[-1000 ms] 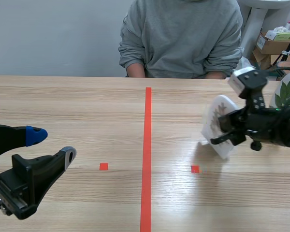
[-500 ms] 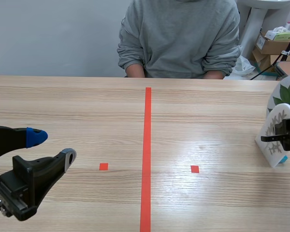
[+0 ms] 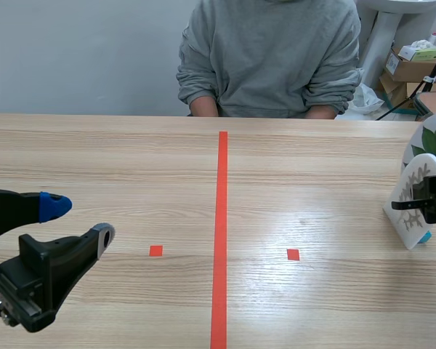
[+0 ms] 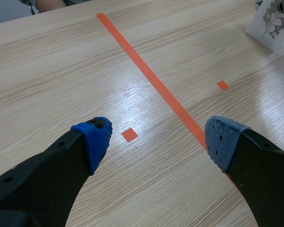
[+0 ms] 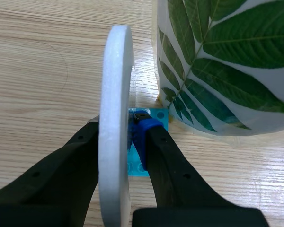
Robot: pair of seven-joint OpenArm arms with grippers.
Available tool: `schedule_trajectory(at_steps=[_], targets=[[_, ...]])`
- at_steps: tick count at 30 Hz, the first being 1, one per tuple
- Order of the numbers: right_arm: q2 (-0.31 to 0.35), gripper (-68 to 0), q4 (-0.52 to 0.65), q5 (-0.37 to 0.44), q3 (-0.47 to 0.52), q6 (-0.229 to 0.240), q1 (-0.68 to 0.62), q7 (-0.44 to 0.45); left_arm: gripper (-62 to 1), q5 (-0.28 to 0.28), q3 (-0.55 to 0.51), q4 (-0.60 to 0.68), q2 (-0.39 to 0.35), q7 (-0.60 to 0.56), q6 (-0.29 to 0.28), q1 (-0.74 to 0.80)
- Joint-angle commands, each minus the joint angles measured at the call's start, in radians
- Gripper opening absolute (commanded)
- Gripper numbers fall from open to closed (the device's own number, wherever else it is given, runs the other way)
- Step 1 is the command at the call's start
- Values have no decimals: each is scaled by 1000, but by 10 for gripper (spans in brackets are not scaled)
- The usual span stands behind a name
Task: Do the leaf sorting experiment
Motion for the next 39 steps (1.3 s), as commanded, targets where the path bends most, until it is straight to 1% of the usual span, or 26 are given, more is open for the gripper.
schedule_trajectory(at_steps=[1,4,7,9,11,15,18,20,22,23,26,31,34,37,39], targets=[[11,-604,8,-5,-6,-4,-2,-8,-172,-6,-6,10,5,-13,1,3],[11,-500,9,-5,-6,-4,-2,-8,-172,-6,-6,10,5,-13,1,3],[11,-377,20,-4,-6,-3,-3,-12,-172,-6,-6,10,5,-13,1,3],[12,-303,45,-4,-5,-4,-13,-11,-172,-6,-6,10,5,-13,1,3],[12,-247,79,-4,-3,-4,-26,-19,-172,-6,-6,10,5,-13,1,3],[14,-145,175,-4,8,-5,-69,-78,-172,-6,-6,10,5,-13,1,3],[14,-78,281,-3,41,-17,-134,-126,-172,-6,-6,10,5,-12,1,3],[14,-58,365,3,71,-19,-201,-138,-172,-6,-6,10,5,-12,1,3],[15,-56,453,37,101,-17,-283,-138,-172,-6,-6,10,5,-12,1,3],[15,-56,497,59,114,-3,-325,-134,-172,-6,-6,10,5,-12,1,3],[23,-56,612,129,135,77,-439,-127,-172,-6,-6,10,5,-12,1,3],[31,-56,745,222,135,248,-569,-102,-172,-6,-6,10,5,-13,1,3],[45,-56,766,287,135,349,-606,-81,-172,-6,-6,10,5,-13,-1,3],[60,-56,766,319,135,421,-615,-71,-172,-7,-6,10,4,-14,-18,3],[69,-56,766,346,135,421,-615,-57,-172,-10,-6,10,2,-14,-34,3]])
